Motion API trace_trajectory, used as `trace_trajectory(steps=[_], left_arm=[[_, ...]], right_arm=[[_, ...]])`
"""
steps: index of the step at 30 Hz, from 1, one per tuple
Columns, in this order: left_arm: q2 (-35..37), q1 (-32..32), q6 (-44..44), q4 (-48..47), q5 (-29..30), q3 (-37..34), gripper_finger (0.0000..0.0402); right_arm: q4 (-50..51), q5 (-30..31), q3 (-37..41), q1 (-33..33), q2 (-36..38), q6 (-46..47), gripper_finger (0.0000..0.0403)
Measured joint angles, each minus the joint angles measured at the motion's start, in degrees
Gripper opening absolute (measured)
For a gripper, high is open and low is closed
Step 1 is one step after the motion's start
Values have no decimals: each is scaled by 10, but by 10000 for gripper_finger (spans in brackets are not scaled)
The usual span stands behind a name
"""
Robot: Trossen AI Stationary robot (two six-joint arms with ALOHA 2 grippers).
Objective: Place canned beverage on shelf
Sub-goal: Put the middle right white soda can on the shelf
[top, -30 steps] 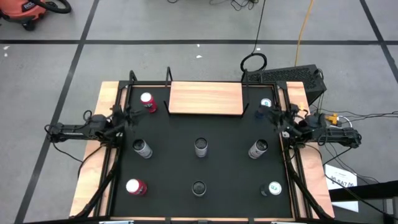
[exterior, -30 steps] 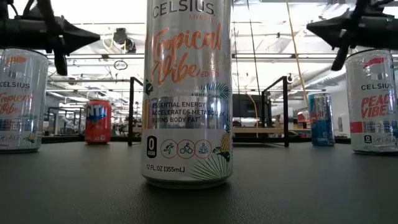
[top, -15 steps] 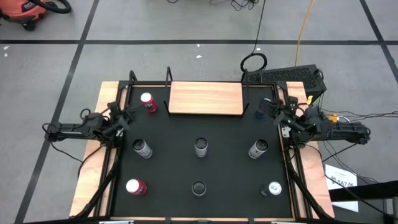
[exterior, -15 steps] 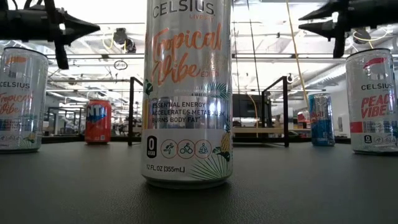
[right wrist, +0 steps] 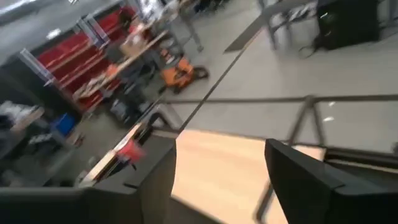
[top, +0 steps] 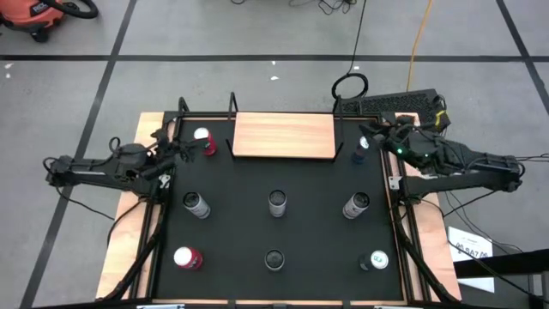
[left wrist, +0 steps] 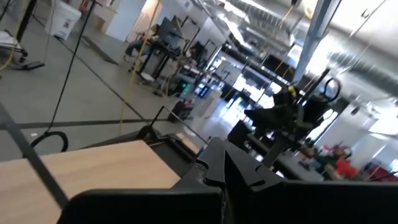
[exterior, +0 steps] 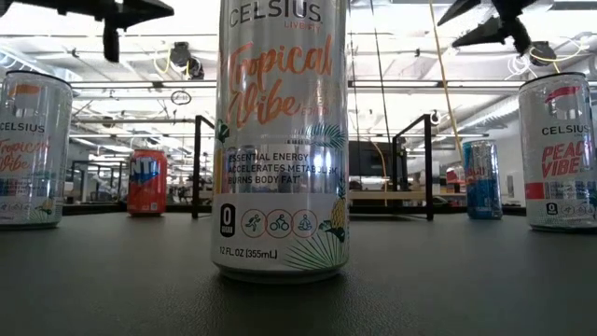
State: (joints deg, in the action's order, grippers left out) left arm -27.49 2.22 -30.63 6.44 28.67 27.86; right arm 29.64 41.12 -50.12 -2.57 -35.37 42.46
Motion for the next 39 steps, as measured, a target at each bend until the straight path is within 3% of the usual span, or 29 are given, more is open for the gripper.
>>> trace_trajectory(steps=[9,12,20,26,32,39], left_arm=[[-108,0,10,-76,-55,79,0],[-126,0,10,-100,-75,105,0],[-166,0,9,-161,-119,147,14],[-218,0,10,-163,-112,161,107],[-258,0,10,-160,-101,179,205],[-300,0,56,-159,-100,213,240]], right_arm=[[-154,-133,-7,-1,-153,-128,238],[-139,-155,-38,-1,-188,-135,238],[113,-188,-191,-1,-255,-105,238],[297,-277,-295,2,-307,-69,238],[448,-373,-306,26,-309,-85,238],[552,-402,-306,65,-299,-87,239]])
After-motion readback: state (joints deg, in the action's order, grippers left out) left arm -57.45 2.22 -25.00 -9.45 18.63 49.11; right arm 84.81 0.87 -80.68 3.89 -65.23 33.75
